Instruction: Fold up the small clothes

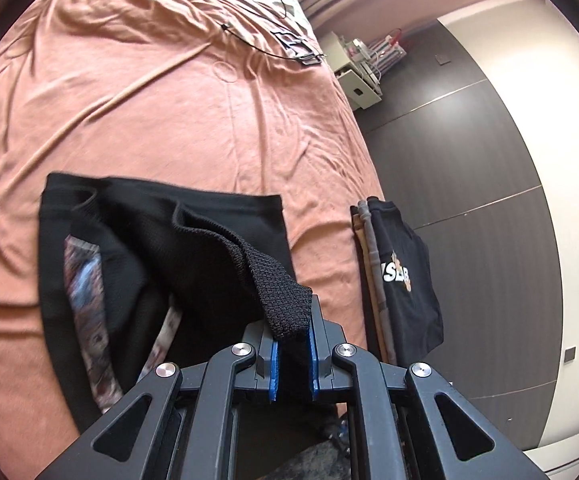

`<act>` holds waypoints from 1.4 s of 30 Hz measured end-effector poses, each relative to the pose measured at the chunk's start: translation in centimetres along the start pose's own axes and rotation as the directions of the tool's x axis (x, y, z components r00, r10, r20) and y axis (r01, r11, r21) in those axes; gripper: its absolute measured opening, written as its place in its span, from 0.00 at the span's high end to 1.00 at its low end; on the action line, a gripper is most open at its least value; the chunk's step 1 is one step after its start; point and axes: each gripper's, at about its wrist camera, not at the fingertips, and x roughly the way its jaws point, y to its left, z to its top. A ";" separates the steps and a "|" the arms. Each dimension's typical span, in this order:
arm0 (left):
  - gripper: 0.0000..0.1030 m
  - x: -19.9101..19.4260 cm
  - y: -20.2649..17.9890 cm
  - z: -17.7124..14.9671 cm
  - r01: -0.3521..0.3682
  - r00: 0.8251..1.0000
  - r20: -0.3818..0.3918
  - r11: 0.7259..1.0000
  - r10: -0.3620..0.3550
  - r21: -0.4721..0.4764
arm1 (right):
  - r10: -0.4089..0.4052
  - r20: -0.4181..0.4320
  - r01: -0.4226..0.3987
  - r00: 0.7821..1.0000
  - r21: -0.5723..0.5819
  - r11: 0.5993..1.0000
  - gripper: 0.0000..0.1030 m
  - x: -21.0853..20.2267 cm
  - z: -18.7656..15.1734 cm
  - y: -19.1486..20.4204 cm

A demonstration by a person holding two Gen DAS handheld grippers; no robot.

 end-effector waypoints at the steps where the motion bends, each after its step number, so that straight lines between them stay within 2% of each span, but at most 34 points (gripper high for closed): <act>1: 0.89 0.6 -0.3 0.5 -0.004 1.000 -0.002 1.000 0.004 0.004 | 0.001 -0.001 -0.001 1.000 0.004 1.000 0.93 0.1 0.0 -0.1; 8: 0.90 4.4 -1.3 4.0 -0.036 0.999 -0.004 0.999 0.036 0.005 | 0.028 0.001 -0.028 1.000 0.030 0.999 0.93 0.2 0.8 -1.0; 17: 0.91 9.8 0.7 7.9 -0.083 0.996 -0.031 0.996 0.081 -0.034 | 0.051 -0.004 -0.050 0.999 0.058 0.997 0.93 0.9 1.3 -2.0; 21: 0.91 12.3 1.3 9.1 -0.071 0.996 -0.049 0.997 0.069 -0.044 | 0.052 -0.004 -0.052 0.999 0.062 0.997 0.93 0.9 1.3 -2.2; 23: 0.90 13.2 1.1 9.5 -0.043 0.998 -0.052 0.998 0.041 -0.048 | 0.054 -0.005 -0.054 0.999 0.066 0.996 0.93 0.9 1.3 -2.3; 25: 0.84 13.1 1.0 9.8 -0.036 0.998 -0.045 0.998 0.034 -0.052 | 0.054 -0.006 -0.054 0.999 0.066 0.996 0.93 1.0 1.3 -2.4; 27: 0.74 12.5 1.0 9.9 -0.038 0.999 -0.026 0.999 0.038 -0.038 | 0.048 -0.006 -0.048 0.999 0.062 0.997 0.93 0.9 1.3 -2.2; 29: 0.74 11.3 1.2 9.9 -0.066 0.998 -0.005 0.998 0.066 -0.019 | 0.042 -0.004 -0.041 0.999 0.061 0.997 0.93 0.9 1.3 -1.9; 34: 0.66 8.2 2.7 9.2 -0.119 0.993 0.012 0.993 0.119 0.001 | 0.020 -0.005 -0.020 1.000 0.056 0.998 0.92 0.6 1.2 -1.4; 38: 0.64 5.9 4.5 7.7 -0.173 0.985 0.002 0.985 0.173 0.004 | -0.014 -0.023 0.016 1.000 0.051 0.999 0.88 0.3 1.1 -0.7; 41: 0.64 3.9 5.6 6.5 -0.216 0.976 0.000 0.976 0.216 0.014 | -0.054 -0.021 0.054 0.998 0.022 0.998 0.73 -0.4 1.0 0.2; 42: 0.64 3.2 5.9 6.0 -0.227 0.974 0.001 0.974 0.227 0.018 | -0.065 -0.015 0.065 0.998 0.006 0.998 0.62 -0.7 0.9 0.5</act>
